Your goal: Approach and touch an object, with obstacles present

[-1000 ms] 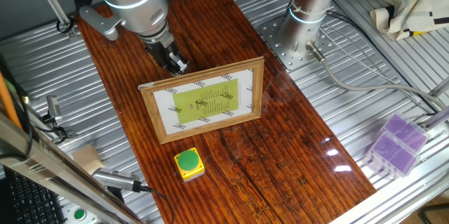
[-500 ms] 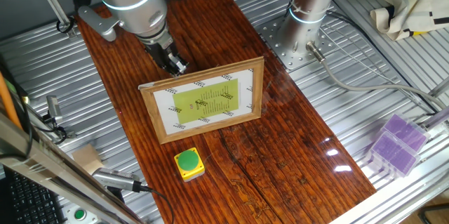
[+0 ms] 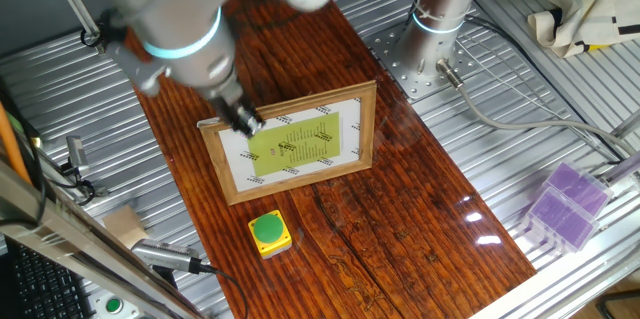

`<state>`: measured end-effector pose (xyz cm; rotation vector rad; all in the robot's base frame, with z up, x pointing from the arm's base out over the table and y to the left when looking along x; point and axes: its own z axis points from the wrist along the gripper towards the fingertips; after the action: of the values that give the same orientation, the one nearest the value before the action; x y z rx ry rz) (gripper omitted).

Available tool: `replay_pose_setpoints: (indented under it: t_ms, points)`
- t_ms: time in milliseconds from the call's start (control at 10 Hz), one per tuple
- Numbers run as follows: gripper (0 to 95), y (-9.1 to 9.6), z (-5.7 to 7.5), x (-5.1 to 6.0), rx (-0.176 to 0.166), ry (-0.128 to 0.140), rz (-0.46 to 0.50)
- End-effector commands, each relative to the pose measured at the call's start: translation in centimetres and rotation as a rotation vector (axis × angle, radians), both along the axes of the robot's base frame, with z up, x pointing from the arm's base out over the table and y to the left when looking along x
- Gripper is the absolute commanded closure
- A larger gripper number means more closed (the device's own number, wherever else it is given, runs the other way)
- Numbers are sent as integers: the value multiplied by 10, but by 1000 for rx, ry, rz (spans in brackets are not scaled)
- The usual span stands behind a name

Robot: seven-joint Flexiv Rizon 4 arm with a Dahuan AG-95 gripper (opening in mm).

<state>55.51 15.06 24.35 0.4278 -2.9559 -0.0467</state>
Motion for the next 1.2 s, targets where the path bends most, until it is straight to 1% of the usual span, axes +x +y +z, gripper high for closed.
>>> replay_pose_setpoints:
  t_ms: [100, 300, 400, 500, 600, 700, 1000, 1200]
  points:
    - [950, 10, -20, -1, -1, -16, -9]
    - [950, 19, -38, -1, -6, -18, -15]
    - [950, 26, -51, 0, -8, -20, -22]
    - [950, 34, -68, 0, -8, -27, -28]
    - [950, 38, -78, 1, -9, -33, -35]
    - [950, 43, -91, 5, -13, -38, -45]
    - [950, 42, -121, 15, -5, -40, -64]
    - [950, 42, -136, 18, 2, -41, -76]
